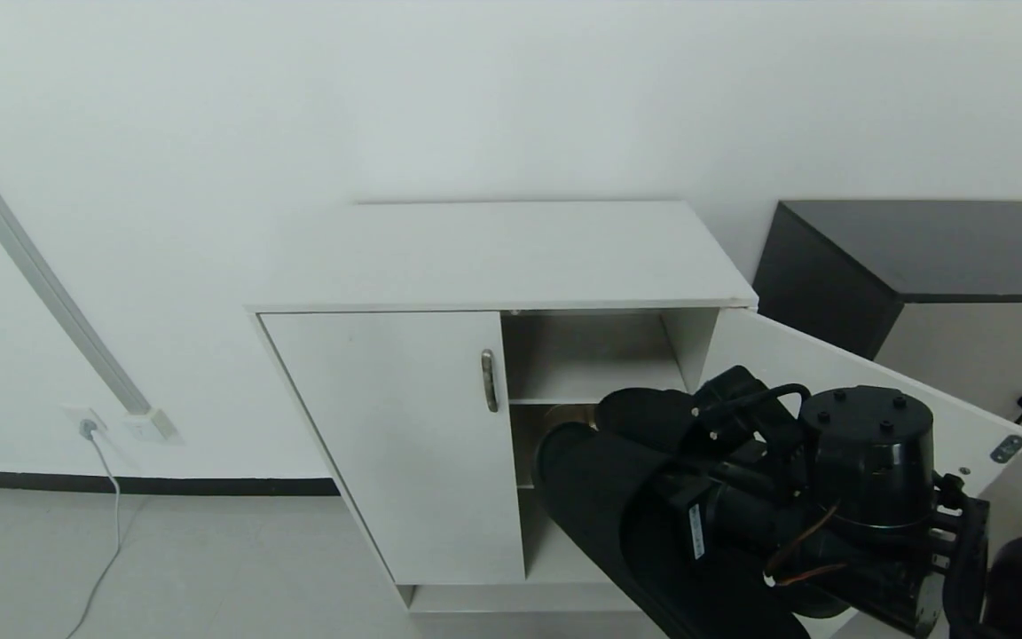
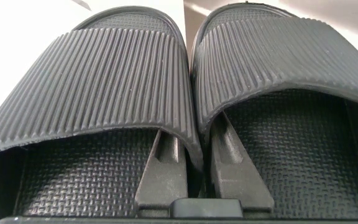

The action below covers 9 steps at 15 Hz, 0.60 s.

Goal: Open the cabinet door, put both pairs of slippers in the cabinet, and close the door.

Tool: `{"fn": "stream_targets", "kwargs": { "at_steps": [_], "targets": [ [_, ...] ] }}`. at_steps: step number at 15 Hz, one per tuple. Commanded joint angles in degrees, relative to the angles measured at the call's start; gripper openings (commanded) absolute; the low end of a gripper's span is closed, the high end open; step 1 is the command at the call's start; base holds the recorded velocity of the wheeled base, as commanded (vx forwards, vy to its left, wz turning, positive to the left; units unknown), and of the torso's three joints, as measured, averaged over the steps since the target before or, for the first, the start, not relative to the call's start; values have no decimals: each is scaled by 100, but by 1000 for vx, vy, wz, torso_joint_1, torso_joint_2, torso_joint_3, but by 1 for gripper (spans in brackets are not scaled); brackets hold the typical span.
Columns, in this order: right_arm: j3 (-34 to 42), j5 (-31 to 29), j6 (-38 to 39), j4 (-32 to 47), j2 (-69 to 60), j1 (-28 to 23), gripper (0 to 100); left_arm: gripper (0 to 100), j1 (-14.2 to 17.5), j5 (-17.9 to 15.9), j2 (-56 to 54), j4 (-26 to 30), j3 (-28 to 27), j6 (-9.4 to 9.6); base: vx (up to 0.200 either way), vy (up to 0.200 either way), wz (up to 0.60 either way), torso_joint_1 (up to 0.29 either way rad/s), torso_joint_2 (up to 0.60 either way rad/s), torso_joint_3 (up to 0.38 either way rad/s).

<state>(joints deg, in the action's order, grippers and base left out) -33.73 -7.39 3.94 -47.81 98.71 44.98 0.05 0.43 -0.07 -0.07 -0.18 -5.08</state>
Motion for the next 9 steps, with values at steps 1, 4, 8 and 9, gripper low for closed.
{"fn": "stream_targets", "kwargs": {
  "at_steps": [1,4,8,9],
  "targets": [
    [-2,0,2,0,17,10,0,0,4,1,7,-1,1,-1,0,0,0,-212,530,320],
    [-2,0,2,0,17,10,0,0,4,1,7,-1,1,-1,0,0,0,-194,512,317],
    [7,0,2,0,17,37,0,0,4,1,7,-1,1,-1,0,0,0,-171,482,317],
    [7,0,2,0,17,37,0,0,4,1,7,-1,1,-1,0,0,0,-149,486,330]
  ]
}}
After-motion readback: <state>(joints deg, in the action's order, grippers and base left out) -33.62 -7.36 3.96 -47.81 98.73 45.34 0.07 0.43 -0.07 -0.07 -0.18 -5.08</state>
